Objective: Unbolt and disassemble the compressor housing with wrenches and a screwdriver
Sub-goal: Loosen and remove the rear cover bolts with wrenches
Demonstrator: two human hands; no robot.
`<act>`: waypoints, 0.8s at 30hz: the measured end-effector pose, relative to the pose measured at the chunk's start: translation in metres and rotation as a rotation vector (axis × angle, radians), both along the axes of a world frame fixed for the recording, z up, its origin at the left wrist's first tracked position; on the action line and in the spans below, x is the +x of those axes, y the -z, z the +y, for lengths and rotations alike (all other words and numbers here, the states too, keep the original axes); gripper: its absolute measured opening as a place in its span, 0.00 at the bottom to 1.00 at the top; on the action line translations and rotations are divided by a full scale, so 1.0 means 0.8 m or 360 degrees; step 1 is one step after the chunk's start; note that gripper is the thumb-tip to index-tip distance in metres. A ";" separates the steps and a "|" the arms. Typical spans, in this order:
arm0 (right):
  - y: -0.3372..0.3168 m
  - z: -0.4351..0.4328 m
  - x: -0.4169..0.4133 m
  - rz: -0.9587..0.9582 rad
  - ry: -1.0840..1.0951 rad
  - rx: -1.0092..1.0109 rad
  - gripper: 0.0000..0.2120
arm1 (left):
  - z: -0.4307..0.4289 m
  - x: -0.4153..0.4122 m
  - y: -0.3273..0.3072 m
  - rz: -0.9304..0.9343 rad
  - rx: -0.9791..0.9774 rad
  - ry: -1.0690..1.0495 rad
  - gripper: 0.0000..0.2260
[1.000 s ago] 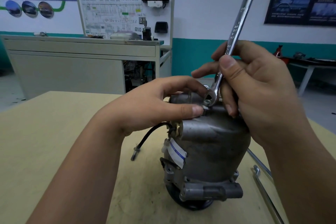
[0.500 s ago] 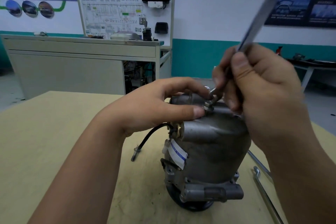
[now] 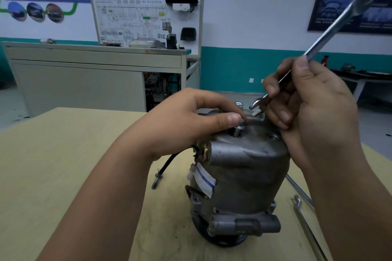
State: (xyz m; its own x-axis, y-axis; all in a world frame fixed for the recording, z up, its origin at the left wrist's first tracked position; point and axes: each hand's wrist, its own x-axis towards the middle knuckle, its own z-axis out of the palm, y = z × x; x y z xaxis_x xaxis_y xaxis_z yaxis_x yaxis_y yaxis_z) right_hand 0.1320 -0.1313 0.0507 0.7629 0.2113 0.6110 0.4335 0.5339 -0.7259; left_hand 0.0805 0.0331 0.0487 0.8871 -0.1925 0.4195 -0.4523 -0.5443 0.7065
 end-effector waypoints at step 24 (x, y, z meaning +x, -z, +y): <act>0.002 -0.001 0.001 -0.0055 0.0037 -0.0042 0.15 | 0.051 0.002 0.001 -0.0370 -0.0497 -0.0811 0.05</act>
State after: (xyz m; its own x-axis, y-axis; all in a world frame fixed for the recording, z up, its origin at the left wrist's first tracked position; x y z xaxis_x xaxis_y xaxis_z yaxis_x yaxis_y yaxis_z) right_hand 0.1328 -0.1319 0.0490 0.7464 0.2102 0.6315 0.4705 0.5043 -0.7241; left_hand 0.0824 0.0742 0.0476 0.7143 0.3919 0.5798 -0.3514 -0.5157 0.7814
